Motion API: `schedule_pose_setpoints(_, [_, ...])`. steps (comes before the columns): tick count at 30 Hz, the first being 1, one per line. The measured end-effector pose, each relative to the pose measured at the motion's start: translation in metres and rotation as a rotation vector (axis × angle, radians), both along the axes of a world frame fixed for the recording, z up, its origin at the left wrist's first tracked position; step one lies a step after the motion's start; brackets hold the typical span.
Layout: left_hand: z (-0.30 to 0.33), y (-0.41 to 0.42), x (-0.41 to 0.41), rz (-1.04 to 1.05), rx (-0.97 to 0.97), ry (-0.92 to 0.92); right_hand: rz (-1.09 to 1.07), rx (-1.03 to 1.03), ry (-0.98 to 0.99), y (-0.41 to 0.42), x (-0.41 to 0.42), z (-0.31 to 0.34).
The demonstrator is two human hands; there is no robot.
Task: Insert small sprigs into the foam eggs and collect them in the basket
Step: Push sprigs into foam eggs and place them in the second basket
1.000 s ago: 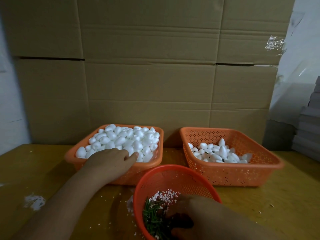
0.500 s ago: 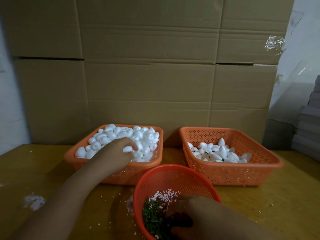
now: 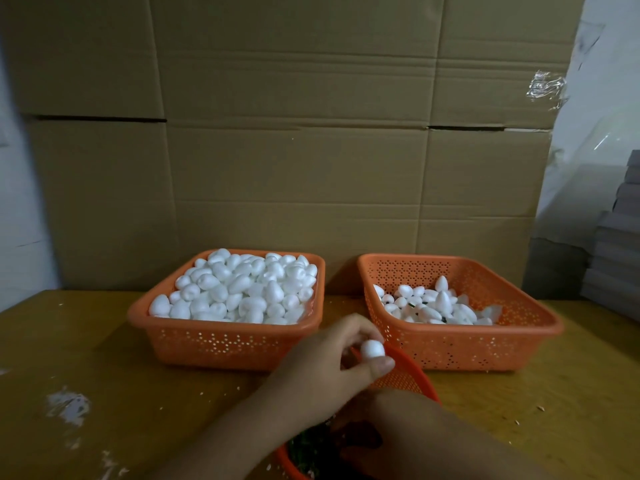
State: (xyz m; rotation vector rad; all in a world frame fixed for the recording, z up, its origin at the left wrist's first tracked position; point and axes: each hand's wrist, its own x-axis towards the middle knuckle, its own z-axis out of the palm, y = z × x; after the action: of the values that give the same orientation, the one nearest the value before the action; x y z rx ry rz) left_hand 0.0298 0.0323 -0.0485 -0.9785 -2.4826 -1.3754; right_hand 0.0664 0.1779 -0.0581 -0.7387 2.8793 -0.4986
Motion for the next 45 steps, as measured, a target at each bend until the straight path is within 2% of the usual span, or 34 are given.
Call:
schedule_pose_setpoints(3, [-0.005, -0.005, -0.006, 0.062, -0.017, -0.03, -0.027, 0.002, 0.036, 0.0, 0.0, 0.004])
schedule_pose_setpoints(11, [-0.014, -0.008, -0.017, 0.079, 0.016, -0.18, -0.042, -0.04, -0.018, -0.001, 0.003, 0.012])
schedule_pose_setpoints(16, [-0.016, -0.008, -0.022, 0.112, 0.064, -0.234, -0.058, -0.107, 0.077, 0.002, 0.002, 0.015])
schedule_pose_setpoints(25, [-0.02, -0.01, -0.026, 0.118, 0.09, -0.234, -0.057, -0.033, 0.056, 0.002, 0.006, 0.009])
schedule_pose_setpoints(33, [-0.015, -0.006, -0.02, 0.036, 0.08, -0.246, -0.043, -0.004, 0.003, 0.0, 0.0, 0.008])
schedule_pose_setpoints(36, [-0.016, -0.006, -0.021, 0.043, 0.072, -0.234, -0.043, -0.062, 0.029, 0.0, -0.001, 0.01])
schedule_pose_setpoints(45, [-0.013, -0.008, -0.022, 0.074, 0.117, -0.244, -0.112, -0.439, 0.346, 0.002, -0.003, 0.001])
